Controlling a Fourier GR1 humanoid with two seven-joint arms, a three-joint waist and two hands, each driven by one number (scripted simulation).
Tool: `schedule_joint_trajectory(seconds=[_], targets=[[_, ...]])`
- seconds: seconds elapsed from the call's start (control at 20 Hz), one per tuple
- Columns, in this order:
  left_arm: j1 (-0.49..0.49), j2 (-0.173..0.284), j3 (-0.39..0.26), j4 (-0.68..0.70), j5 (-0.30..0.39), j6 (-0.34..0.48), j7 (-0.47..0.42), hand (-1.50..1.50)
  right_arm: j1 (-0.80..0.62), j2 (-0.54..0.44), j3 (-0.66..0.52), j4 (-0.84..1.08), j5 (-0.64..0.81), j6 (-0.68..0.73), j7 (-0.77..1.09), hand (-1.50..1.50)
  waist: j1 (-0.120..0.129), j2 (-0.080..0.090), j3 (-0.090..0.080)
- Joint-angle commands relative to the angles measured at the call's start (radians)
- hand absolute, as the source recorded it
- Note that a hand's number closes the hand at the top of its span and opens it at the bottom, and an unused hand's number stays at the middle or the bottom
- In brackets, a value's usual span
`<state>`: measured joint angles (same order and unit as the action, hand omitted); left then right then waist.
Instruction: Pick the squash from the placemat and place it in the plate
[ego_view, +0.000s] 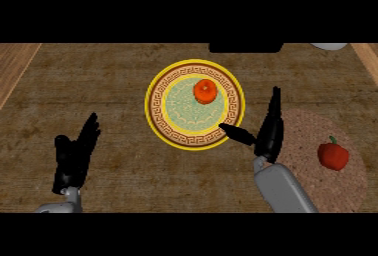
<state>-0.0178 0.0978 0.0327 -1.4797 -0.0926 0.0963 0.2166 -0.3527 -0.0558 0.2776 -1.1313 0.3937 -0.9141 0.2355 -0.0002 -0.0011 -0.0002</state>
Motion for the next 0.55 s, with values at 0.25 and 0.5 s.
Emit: schedule_joint_trajectory(seconds=[0.25,0.5], targets=[[-0.047,-0.006,0.019,0.058,-0.01,0.004,-0.004,0.0,0.159,-0.028,-0.047,-0.163,0.107,0.034,0.063,-1.5,-0.002,0.0,0.0],[0.027,-0.043,-0.03,-0.053,-0.035,0.022,0.019,0.0,0.125,0.005,-0.095,-0.11,0.165,0.041,0.107,-1.5,0.001,0.0,0.0]])
